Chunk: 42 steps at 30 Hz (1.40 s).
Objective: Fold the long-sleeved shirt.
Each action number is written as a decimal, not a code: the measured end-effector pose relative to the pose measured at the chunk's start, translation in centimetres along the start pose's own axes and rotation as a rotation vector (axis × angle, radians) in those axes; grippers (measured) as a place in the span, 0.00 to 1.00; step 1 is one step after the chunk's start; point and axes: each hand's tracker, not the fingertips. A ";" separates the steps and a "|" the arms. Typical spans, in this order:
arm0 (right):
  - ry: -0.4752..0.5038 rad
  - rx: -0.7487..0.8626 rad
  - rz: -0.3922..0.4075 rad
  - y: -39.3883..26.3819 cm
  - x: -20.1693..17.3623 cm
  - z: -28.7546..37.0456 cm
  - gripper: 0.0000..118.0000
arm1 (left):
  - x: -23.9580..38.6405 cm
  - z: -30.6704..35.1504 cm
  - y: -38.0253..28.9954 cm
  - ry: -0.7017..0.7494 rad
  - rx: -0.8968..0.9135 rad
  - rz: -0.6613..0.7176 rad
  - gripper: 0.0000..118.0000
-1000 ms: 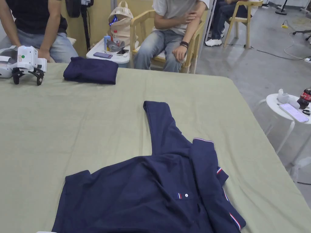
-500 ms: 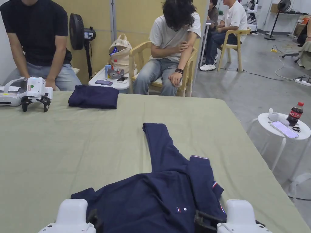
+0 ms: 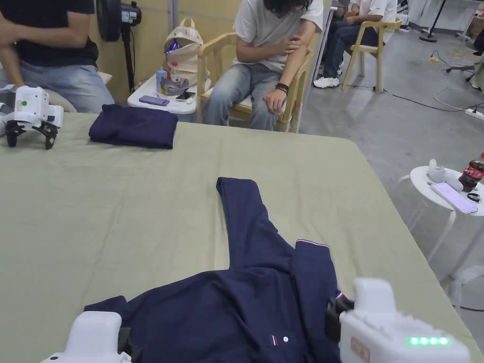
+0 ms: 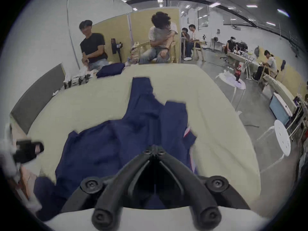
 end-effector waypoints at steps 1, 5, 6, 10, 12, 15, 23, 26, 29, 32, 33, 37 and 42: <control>-0.012 0.004 -0.003 2.5 1.1 -2.3 0.02 | 0.0 -0.9 0.4 -0.005 -0.007 -0.003 0.00; -0.015 -0.148 -0.041 9.9 5.5 -12.5 0.99 | -0.1 -3.7 1.6 -0.023 -0.028 -0.004 0.00; -0.010 -0.163 -0.067 10.8 6.5 -14.6 0.98 | -0.1 -4.3 1.8 -0.026 -0.034 -0.001 0.00; -0.063 -0.285 -0.140 12.4 9.6 -23.5 0.94 | -0.2 -6.3 2.2 -0.041 -0.050 0.004 0.00; -0.103 -0.347 -0.158 11.9 9.8 -26.0 0.92 | -0.2 -6.9 2.1 -0.039 -0.059 0.000 0.00; -0.090 -0.395 -0.192 11.2 10.5 -29.4 0.81 | -0.7 -7.6 1.8 -0.045 -0.073 0.006 0.00; -0.210 -0.452 -0.143 10.1 9.8 -30.8 0.19 | -0.8 -8.0 1.3 -0.022 -0.118 0.017 0.00; -0.199 -0.452 -0.103 9.9 9.7 -28.8 0.06 | -0.6 -7.5 1.3 -0.019 -0.126 0.016 0.00; -0.213 -0.381 -0.081 11.0 8.7 -25.8 0.05 | -0.4 -6.3 1.4 -0.014 -0.115 0.005 0.00; -0.178 -0.326 -0.018 11.9 7.6 -20.7 0.05 | -0.1 -4.5 1.3 -0.026 -0.095 0.010 0.00; -0.182 -0.297 0.003 12.0 7.2 -18.5 0.05 | 0.0 -3.8 1.2 -0.026 -0.087 0.002 0.00; -0.098 -0.238 -0.002 9.6 5.5 -9.2 0.05 | 0.1 -0.6 0.4 -0.047 -0.046 0.003 0.00; 0.032 -0.251 0.020 0.3 1.6 1.9 0.05 | 0.8 2.8 -2.0 -0.074 -0.022 -0.019 0.00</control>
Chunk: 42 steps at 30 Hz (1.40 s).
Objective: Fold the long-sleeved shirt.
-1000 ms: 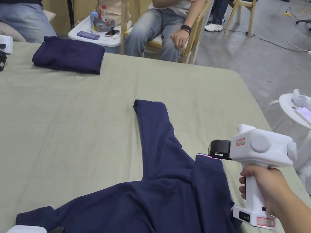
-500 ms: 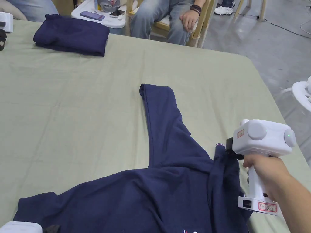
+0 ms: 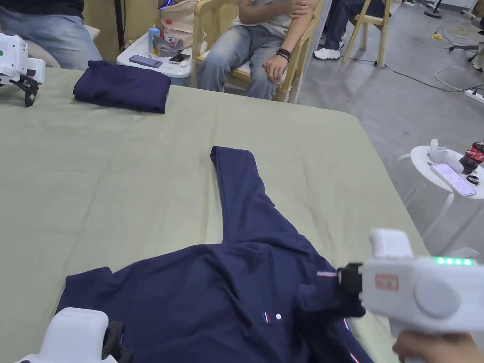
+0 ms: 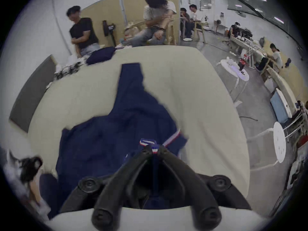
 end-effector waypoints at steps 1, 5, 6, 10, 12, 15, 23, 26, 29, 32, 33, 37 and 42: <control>0.000 -0.021 -0.001 -2.9 -1.0 0.4 0.05 | 0.2 0.4 -0.7 -0.002 -0.003 -0.005 0.00; -0.034 -0.197 0.049 -14.2 -4.5 -1.6 0.05 | 0.6 1.4 -3.9 -0.012 -0.034 -0.018 0.00; -0.033 -0.246 0.056 -16.4 -5.1 -2.6 0.05 | 0.7 1.5 -4.6 -0.009 -0.053 -0.017 0.00; -0.053 -0.276 0.048 -20.4 -6.0 -4.1 0.05 | 0.8 2.0 -6.8 -0.010 -0.088 -0.008 0.00; -0.036 -0.195 0.027 -18.8 -5.7 -2.2 0.05 | 0.7 2.3 -7.1 -0.001 -0.098 -0.015 0.00; -0.062 -0.014 0.064 -15.5 -5.4 2.6 0.55 | 0.5 3.1 -6.7 0.011 -0.089 -0.020 0.00; 0.038 0.326 -0.042 -9.6 -6.2 10.9 1.00 | -0.3 4.2 -3.3 0.048 0.025 0.001 0.00; -0.027 0.340 0.002 -10.4 -6.7 9.5 0.82 | -0.4 4.4 -2.5 0.055 0.042 -0.003 0.00; -0.054 0.329 0.035 -10.8 -7.1 8.2 0.00 | -0.5 4.2 -1.9 0.061 0.049 -0.019 0.00; -0.029 0.286 0.024 -11.1 -6.1 7.9 0.00 | -0.9 3.6 -1.3 0.061 0.047 -0.005 0.00; -0.018 0.263 -0.003 -10.9 -6.0 6.5 0.00 | -1.0 3.4 -1.2 0.061 0.044 0.000 0.00; 0.004 0.238 0.026 -7.8 -4.3 1.5 0.00 | -1.6 1.9 -0.5 0.075 0.034 0.005 0.00; 0.036 0.175 0.060 2.0 -0.6 -5.1 0.00 | -2.8 -0.9 0.9 0.091 0.028 0.047 0.00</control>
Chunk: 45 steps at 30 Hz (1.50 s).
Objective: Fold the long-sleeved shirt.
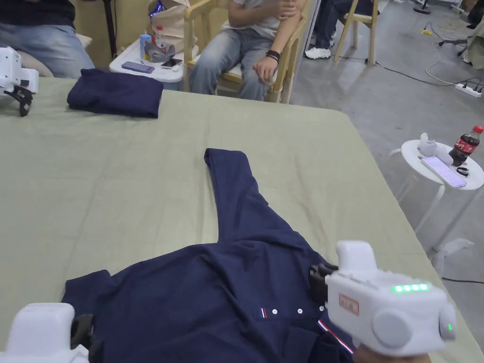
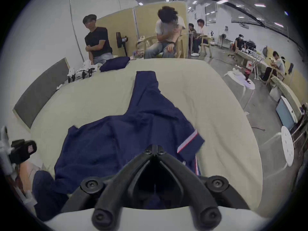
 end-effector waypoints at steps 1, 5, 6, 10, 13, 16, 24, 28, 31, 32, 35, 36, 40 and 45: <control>0.019 -0.049 0.022 1.7 0.7 -2.0 0.00 | -0.1 -0.6 0.4 0.002 -0.004 0.004 0.00; 0.003 -0.242 0.081 6.2 3.8 -11.7 0.68 | 0.0 -2.7 1.5 0.023 -0.018 0.008 0.00; 0.009 -0.278 0.094 6.9 4.3 -13.7 0.84 | -0.2 -3.1 1.6 0.024 -0.017 0.012 0.00; 0.014 -0.349 0.072 8.5 5.4 -19.3 0.91 | -0.7 -4.8 2.3 0.034 -0.037 0.045 0.00; 0.042 -0.408 0.001 9.1 6.8 -22.7 0.91 | -0.9 -5.9 2.5 0.046 -0.054 0.052 0.00; 0.028 -0.450 0.017 8.7 6.9 -24.5 0.91 | -1.1 -6.7 2.2 0.057 -0.073 0.050 0.00; -0.062 -0.428 0.115 7.8 5.5 -22.2 0.36 | -2.2 -8.0 2.2 0.062 -0.102 0.072 0.00; -0.083 -0.409 0.167 7.5 5.4 -21.7 0.06 | -3.3 -9.8 3.2 0.083 -0.085 0.052 0.00; -0.111 -0.399 0.161 7.4 4.8 -21.6 0.06 | -4.8 -13.1 4.1 0.090 -0.139 0.064 0.26; -0.119 -0.400 0.166 7.4 4.6 -21.6 0.06 | -5.3 -14.5 4.3 0.078 -0.159 0.077 0.63; -0.125 -0.402 0.173 7.4 4.6 -21.5 0.06 | -6.4 -18.2 4.0 0.077 -0.200 0.068 0.98; -0.124 -0.404 0.161 7.6 4.6 -21.4 0.06 | -6.6 -19.3 4.0 0.083 -0.233 0.062 0.97; -0.118 -0.411 0.146 7.8 4.8 -21.5 0.06 | -7.5 -23.1 2.4 0.077 -0.390 0.065 0.96; -0.131 -0.401 0.138 7.7 4.6 -21.2 0.06 | -7.5 -23.3 2.7 0.083 -0.401 0.102 0.80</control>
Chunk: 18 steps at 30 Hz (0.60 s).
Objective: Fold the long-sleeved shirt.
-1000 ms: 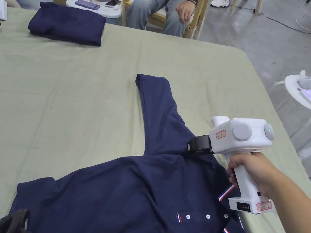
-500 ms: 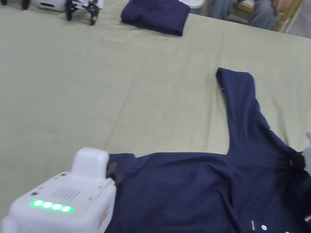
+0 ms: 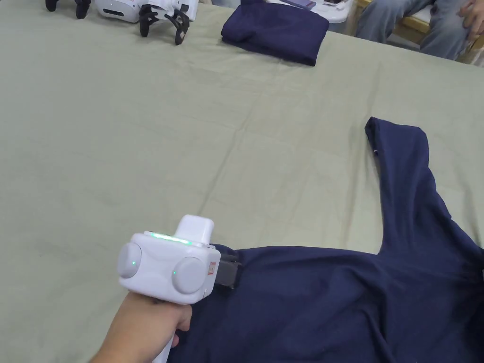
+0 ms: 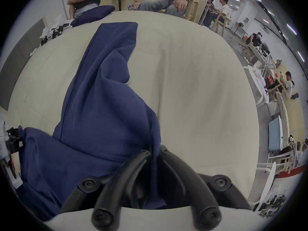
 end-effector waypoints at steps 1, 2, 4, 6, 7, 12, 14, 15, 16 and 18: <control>-0.007 0.007 -0.002 0.0 -0.1 0.4 0.06 | 0.1 0.6 -0.1 0.006 0.014 0.000 0.60; -0.015 0.017 -0.004 -0.1 -0.2 0.9 0.06 | 0.1 1.2 0.0 0.043 0.056 -0.007 0.24; -0.024 0.039 -0.015 -0.3 -0.8 3.3 0.05 | 0.2 2.8 -0.4 -0.008 0.106 -0.008 0.00; 0.033 0.063 -0.037 -0.5 -0.8 5.1 0.05 | 0.6 3.6 -0.7 -0.008 0.094 0.004 0.00; 0.045 0.085 -0.049 -0.3 -0.6 5.4 0.05 | 1.0 4.2 -0.9 0.008 0.100 -0.012 0.00; 0.053 0.196 -0.070 -0.8 -1.1 13.4 0.05 | 1.8 9.3 0.2 -0.015 0.185 -0.017 0.00; 0.061 0.280 -0.082 -0.9 -1.1 16.9 0.05 | 2.1 12.2 1.6 -0.029 0.249 -0.044 0.00; 0.049 0.309 -0.084 -0.6 -0.8 18.3 0.05 | 2.3 13.6 2.4 -0.028 0.275 -0.054 0.00; 0.048 0.337 -0.090 -0.5 -0.7 20.4 0.05 | 2.5 15.3 3.6 -0.032 0.304 -0.058 0.00; 0.057 0.419 -0.107 -0.2 -0.4 24.5 0.05 | 2.8 18.9 5.6 -0.076 0.362 -0.037 0.00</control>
